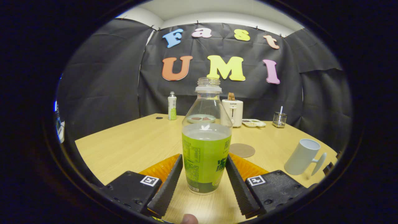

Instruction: Take the bottle from table, then pour the juice into the cup, finally place the bottle on the coaster

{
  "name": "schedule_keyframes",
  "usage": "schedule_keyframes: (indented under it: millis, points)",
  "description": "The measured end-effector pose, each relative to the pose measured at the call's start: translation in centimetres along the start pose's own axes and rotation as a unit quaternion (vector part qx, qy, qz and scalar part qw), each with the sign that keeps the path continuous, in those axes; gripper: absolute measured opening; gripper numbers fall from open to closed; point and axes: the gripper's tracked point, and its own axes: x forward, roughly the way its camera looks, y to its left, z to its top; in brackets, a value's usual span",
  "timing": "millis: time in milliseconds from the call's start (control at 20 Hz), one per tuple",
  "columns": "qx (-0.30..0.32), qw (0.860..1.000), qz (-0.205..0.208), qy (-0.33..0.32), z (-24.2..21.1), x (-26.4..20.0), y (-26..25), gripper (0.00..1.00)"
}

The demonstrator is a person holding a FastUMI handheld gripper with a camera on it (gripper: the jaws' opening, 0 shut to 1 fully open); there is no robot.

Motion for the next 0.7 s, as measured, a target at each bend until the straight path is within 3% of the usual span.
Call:
schedule_keyframes:
  millis: [300, 700]
  points:
    - [0.011, 1.000, 0.003, 0.001, 2.0, -0.6, -1.2, 0.80]
    - [0.155, 0.987, 0.018, -0.029, 5.9, 0.1, -2.4, 0.78]
